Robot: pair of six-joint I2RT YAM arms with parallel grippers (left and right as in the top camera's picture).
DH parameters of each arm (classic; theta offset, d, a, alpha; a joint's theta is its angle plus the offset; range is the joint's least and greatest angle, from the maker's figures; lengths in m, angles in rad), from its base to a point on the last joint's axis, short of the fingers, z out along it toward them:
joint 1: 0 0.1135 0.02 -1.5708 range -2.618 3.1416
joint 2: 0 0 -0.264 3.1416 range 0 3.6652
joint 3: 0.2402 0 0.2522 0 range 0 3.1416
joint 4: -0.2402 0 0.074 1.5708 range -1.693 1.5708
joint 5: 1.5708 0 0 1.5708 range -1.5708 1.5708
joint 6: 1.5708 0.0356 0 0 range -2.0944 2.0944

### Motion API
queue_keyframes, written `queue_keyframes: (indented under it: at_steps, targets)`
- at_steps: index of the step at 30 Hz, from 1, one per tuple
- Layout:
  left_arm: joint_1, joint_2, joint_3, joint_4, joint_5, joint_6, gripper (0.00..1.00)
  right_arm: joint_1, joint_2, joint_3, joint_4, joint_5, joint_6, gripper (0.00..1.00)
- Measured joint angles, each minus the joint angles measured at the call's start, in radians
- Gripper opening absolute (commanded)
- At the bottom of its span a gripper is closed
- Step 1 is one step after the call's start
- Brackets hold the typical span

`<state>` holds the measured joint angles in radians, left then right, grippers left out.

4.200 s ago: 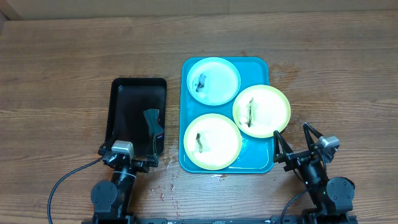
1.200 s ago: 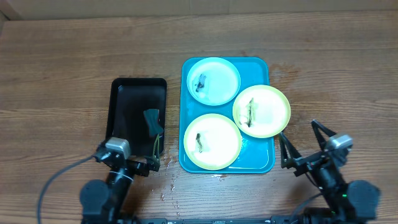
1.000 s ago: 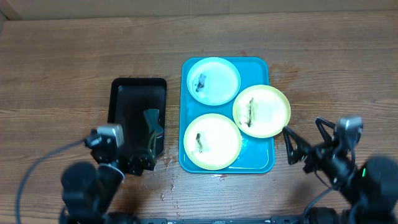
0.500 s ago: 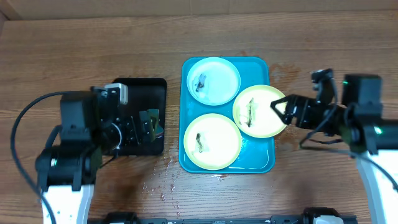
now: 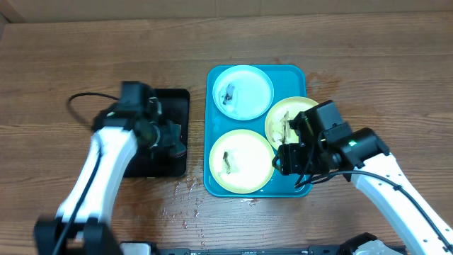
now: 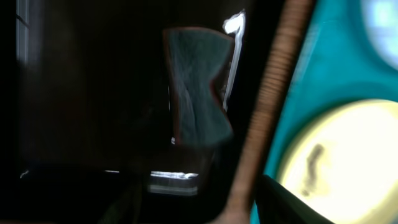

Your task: Clean dirty plates on tray and stack at the side

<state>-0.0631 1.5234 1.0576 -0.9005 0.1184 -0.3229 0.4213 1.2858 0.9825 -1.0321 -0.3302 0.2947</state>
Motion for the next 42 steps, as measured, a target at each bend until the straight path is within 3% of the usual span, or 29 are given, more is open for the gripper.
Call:
queue_keyframes:
  at_steps: [3, 7, 8, 9, 10, 16, 20, 22, 23, 24, 25, 27, 28, 35, 42]
  targets:
    - [-0.023, 0.124, -0.009, 0.080, -0.051, -0.047, 0.45, 0.021, 0.000, -0.007, 0.006, 0.027, 0.021, 0.56]
    - [-0.027, 0.235, -0.011, 0.202, -0.083, -0.075, 0.41, 0.024, 0.000, -0.008, 0.018, 0.050, 0.037, 0.51]
    - [-0.027, 0.254, -0.011, 0.220, -0.086, -0.081, 0.33, 0.024, 0.000, -0.008, 0.020, 0.054, 0.040, 0.50]
    - [-0.027, 0.278, -0.011, 0.234, -0.084, -0.092, 0.11, 0.024, 0.000, -0.008, 0.021, 0.057, 0.042, 0.49]
    - [-0.027, 0.294, -0.004, 0.237, -0.080, -0.097, 0.04, 0.024, 0.000, -0.008, 0.022, 0.058, 0.044, 0.48]
    - [-0.027, 0.317, 0.031, 0.194, -0.040, -0.095, 0.07, 0.024, 0.000, -0.008, 0.022, 0.073, 0.048, 0.45]
    - [-0.027, 0.325, 0.072, 0.055, -0.042, -0.078, 0.43, 0.024, 0.000, -0.008, 0.022, 0.094, 0.058, 0.45]
    - [-0.027, 0.325, 0.087, 0.014, -0.042, -0.076, 0.54, 0.024, 0.000, -0.008, 0.022, 0.102, 0.064, 0.45]
    - [-0.027, 0.325, 0.095, 0.004, -0.045, -0.068, 0.54, 0.024, 0.000, -0.008, 0.022, 0.104, 0.067, 0.45]
    - [-0.027, 0.325, 0.098, 0.002, -0.045, -0.066, 0.52, 0.024, 0.000, -0.008, 0.022, 0.105, 0.069, 0.45]
    - [-0.027, 0.325, 0.099, -0.001, -0.045, -0.063, 0.43, 0.024, 0.000, -0.008, 0.022, 0.107, 0.069, 0.45]
    - [-0.027, 0.325, 0.097, 0.000, -0.046, -0.062, 0.11, 0.024, 0.000, -0.008, 0.022, 0.110, 0.073, 0.44]
    - [-0.027, 0.325, 0.093, 0.009, -0.048, -0.062, 0.04, 0.024, 0.000, -0.008, 0.022, 0.112, 0.079, 0.44]
    - [-0.035, 0.314, 0.036, 0.066, -0.048, -0.066, 0.04, 0.024, 0.069, -0.040, 0.074, 0.141, 0.110, 0.40]
    - [-0.035, 0.282, 0.109, -0.164, -0.047, -0.018, 0.04, 0.030, 0.251, -0.119, 0.230, 0.118, 0.089, 0.41]
